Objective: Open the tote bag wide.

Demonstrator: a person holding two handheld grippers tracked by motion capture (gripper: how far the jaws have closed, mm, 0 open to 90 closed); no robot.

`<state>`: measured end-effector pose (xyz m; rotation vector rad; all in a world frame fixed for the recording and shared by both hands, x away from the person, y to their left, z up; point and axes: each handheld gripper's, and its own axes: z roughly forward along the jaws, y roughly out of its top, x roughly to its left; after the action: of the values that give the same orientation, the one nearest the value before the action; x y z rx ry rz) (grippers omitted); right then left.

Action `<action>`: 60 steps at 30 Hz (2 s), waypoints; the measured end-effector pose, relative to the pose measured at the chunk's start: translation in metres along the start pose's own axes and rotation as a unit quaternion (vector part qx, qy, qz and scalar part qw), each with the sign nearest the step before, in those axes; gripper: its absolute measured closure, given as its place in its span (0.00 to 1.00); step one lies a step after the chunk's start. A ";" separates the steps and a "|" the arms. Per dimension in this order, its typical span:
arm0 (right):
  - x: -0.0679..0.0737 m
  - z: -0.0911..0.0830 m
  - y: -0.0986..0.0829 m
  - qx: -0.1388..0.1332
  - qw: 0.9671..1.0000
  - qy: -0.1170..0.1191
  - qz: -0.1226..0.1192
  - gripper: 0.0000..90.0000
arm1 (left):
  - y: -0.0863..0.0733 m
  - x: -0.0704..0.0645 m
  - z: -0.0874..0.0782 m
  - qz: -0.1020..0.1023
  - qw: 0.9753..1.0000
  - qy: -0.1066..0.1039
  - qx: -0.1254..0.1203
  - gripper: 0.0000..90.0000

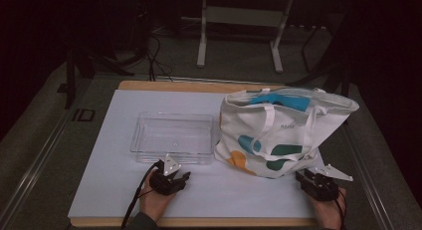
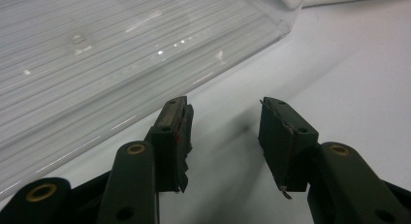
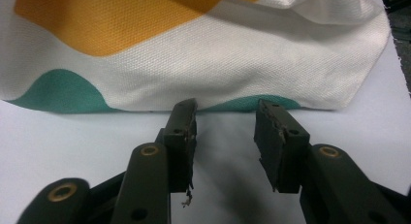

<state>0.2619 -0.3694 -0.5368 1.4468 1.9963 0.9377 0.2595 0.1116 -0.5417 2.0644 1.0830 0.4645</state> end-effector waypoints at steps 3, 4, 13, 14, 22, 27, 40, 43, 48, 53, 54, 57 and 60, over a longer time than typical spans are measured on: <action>0.000 -0.001 0.000 -0.002 1.000 0.002 0.000 0.65 | 0.000 -0.001 0.000 0.007 1.000 -0.001 -0.001 0.62; 0.000 -0.001 0.000 -0.003 1.000 0.006 -0.001 0.66 | 0.000 -0.002 0.000 0.010 1.000 0.001 0.000 0.62; 0.000 -0.002 0.002 -0.002 1.000 0.017 -0.008 0.72 | 0.000 -0.005 -0.001 0.024 1.000 -0.002 0.000 0.67; 0.000 -0.003 0.002 -0.004 1.000 0.021 -0.002 0.72 | 0.001 -0.005 -0.001 0.025 1.000 -0.007 0.002 0.68; 0.003 -0.015 0.008 -0.020 0.999 0.045 0.011 0.70 | 0.009 -0.015 -0.020 0.050 0.998 -0.037 -0.021 0.70; 0.002 -0.027 0.016 -0.037 0.997 0.059 0.018 0.69 | 0.018 -0.019 -0.032 0.077 0.996 -0.044 -0.027 0.70; -0.012 -0.048 0.048 -0.045 0.996 0.074 0.013 0.67 | 0.053 -0.014 -0.046 0.104 0.991 -0.069 -0.046 0.68; -0.015 -0.052 0.055 -0.054 0.995 0.080 0.016 0.67 | 0.061 -0.013 -0.047 0.113 0.990 -0.068 -0.050 0.68; -0.018 -0.055 0.061 -0.064 0.994 0.088 0.019 0.66 | 0.072 -0.011 -0.047 0.116 0.989 -0.071 -0.054 0.67; -0.018 -0.055 0.068 -0.069 0.993 0.090 0.022 0.63 | 0.086 -0.007 -0.044 0.122 0.988 -0.074 -0.060 0.67; -0.019 -0.054 0.069 -0.069 0.993 0.090 0.024 0.62 | 0.089 -0.005 -0.043 0.121 0.988 -0.075 -0.061 0.67; -0.023 -0.052 0.073 -0.072 0.991 0.101 0.038 0.61 | 0.096 -0.001 -0.041 0.120 0.988 -0.077 -0.062 0.66; -0.027 -0.050 0.077 -0.076 0.990 0.109 0.050 0.59 | 0.103 0.001 -0.040 0.126 0.987 -0.077 -0.063 0.66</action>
<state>0.2806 -0.3916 -0.4455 1.4219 1.9672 1.3118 0.2916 0.0926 -0.4373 2.0954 0.6879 0.4746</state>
